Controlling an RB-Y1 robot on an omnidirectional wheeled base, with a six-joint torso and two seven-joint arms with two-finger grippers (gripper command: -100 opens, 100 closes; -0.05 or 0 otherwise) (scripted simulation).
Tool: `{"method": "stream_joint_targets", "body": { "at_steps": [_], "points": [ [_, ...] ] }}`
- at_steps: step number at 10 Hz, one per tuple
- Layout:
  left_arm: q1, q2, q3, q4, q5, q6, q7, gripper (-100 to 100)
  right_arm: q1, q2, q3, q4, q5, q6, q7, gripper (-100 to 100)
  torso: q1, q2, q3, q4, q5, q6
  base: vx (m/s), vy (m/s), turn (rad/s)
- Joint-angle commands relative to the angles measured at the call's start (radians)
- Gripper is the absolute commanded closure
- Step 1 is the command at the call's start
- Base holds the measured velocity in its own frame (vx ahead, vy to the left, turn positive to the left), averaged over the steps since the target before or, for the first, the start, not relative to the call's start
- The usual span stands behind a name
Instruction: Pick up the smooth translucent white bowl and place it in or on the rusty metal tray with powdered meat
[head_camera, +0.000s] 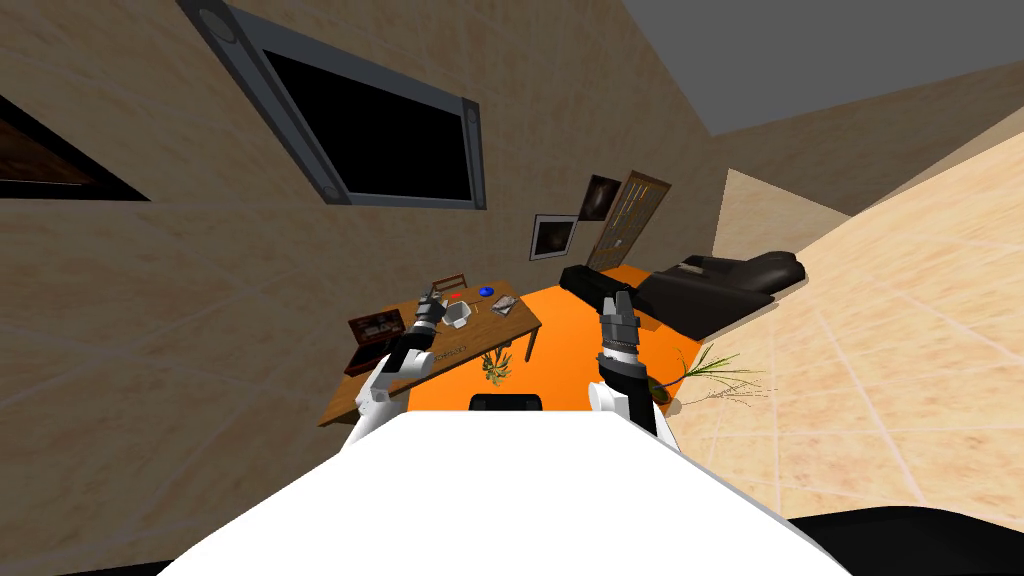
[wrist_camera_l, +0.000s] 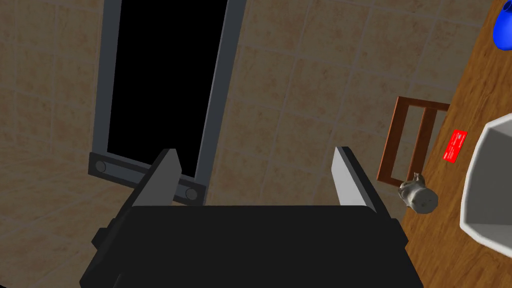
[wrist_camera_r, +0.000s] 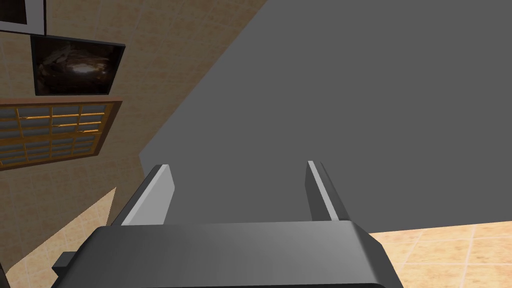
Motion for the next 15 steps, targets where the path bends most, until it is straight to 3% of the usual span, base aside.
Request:
{"method": "stream_joint_targets", "body": {
  "at_steps": [1, 6, 9, 10, 11, 13, 14, 15],
  "points": [
    [-0.032, 0.014, 0.007, 0.041, 0.015, 0.05, 0.016, -100, 0.0, 0.0, 0.0, 0.0, 0.0, 0.0, 0.0, 0, 0.0, 0.0, 0.0, 0.0, 0.0, 0.0, 0.015, -0.028, 0.026],
    [-0.093, 0.042, 0.022, 0.123, 0.042, 0.195, 0.044, -100, 0.0, 0.0, 0.0, 0.0, 0.0, 0.0, 0.0, 0, 0.0, 0.0, 0.0, 0.0, 0.0, 0.0, 0.017, -0.027, 0.017],
    [-0.155, 0.069, 0.035, 0.202, 0.066, 0.287, 0.069, -100, 0.0, 0.0, 0.0, 0.0, 0.0, 0.0, 0.0, 0, 0.0, -0.001, 0.0, 0.0, 0.0, 0.0, 0.026, -0.03, 0.019],
    [-0.155, 0.069, 0.035, 0.208, 0.066, 0.313, 0.069, -100, 0.0, 0.0, 0.0, 0.0, 0.0, 0.0, 0.0, 0, 0.0, -0.001, 0.0, 0.0, 0.0, 0.0, 0.02, -0.023, 0.01],
    [-0.186, 0.081, 0.042, 0.251, 0.078, 0.342, 0.081, -100, 0.0, 0.0, 0.0, 0.0, 0.0, 0.0, 0.0, 0, 0.0, -0.001, 0.0, 0.0, 0.0, 0.0, 0.026, -0.022, 0.019],
    [-0.186, 0.081, 0.042, 0.251, 0.078, 0.38, 0.081, -100, 0.0, 0.0, 0.0, 0.0, 0.0, 0.0, 0.0, 0, 0.001, -0.001, 0.0, 0.0, 0.0, 0.0, 0.02, -0.015, 0.007],
    [-0.218, 0.091, 0.048, 0.294, 0.089, 0.416, 0.093, -100, 0.0, 0.0, 0.0, 0.0, 0.0, 0.0, 0.0, 0, 0.001, 0.0, 0.0, 0.0, 0.0, 0.0, 0.019, -0.015, 0.019],
    [-0.218, 0.091, 0.048, 0.294, 0.089, 0.441, 0.093, -100, 0.0, 0.0, 0.0, 0.0, 0.0, 0.0, 0.0, 0, 0.001, 0.0, 0.0, 0.0, 0.0, 0.0, 0.019, -0.017, 0.009]
  ]
}}
